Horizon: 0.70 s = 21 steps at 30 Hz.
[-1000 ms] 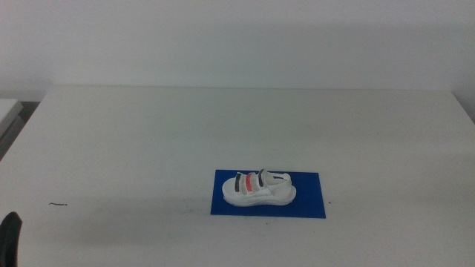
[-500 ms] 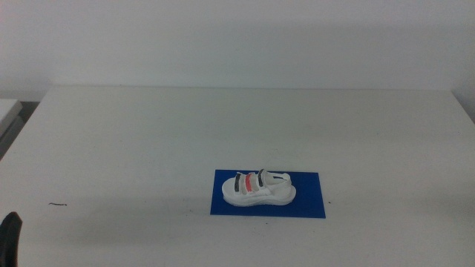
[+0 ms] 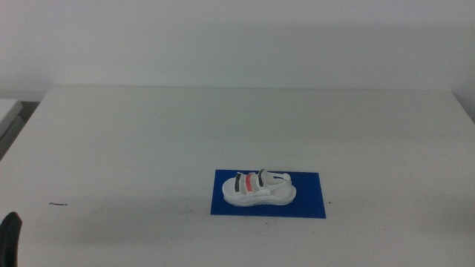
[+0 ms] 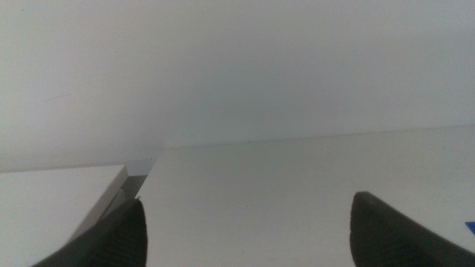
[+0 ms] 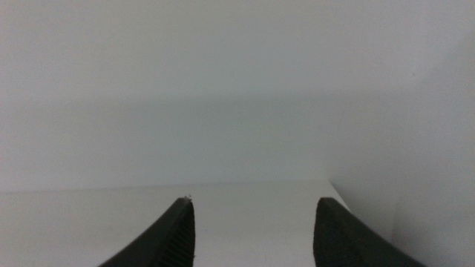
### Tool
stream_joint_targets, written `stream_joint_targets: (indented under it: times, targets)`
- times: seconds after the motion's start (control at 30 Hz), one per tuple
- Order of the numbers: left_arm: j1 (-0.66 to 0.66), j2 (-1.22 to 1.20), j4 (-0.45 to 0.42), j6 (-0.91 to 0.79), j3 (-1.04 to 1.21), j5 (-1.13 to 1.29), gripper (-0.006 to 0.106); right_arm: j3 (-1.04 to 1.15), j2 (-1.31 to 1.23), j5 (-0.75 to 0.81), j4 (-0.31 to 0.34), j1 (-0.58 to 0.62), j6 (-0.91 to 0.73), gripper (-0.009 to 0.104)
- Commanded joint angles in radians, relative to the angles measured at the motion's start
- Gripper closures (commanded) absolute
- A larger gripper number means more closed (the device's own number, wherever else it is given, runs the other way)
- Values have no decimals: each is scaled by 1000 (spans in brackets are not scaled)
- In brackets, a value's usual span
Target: Use one arm to grab the shoe from the table and place it on the mat.
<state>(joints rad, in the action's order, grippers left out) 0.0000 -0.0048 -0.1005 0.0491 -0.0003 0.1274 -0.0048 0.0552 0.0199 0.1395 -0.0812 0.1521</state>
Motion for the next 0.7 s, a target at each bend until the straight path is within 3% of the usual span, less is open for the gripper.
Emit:
stream_joint_targets:
  times: [0.0, 0.17, 0.3, 0.67]
  targets:
    - [0, 5, 4, 1, 0, -12, 7, 5, -55, -64, 6, 10, -2, 53]
    - [0, 5, 4, 1, 0, -12, 7, 5, -55, -98, -42, 22, -2, 53]
    - [0, 5, 4, 1, 0, -12, 7, 5, -55, -103, -10, 22, -2, 53]
    - [0, 5, 4, 1, 0, -12, 7, 5, -55, -103, -11, 22, 8, 53]
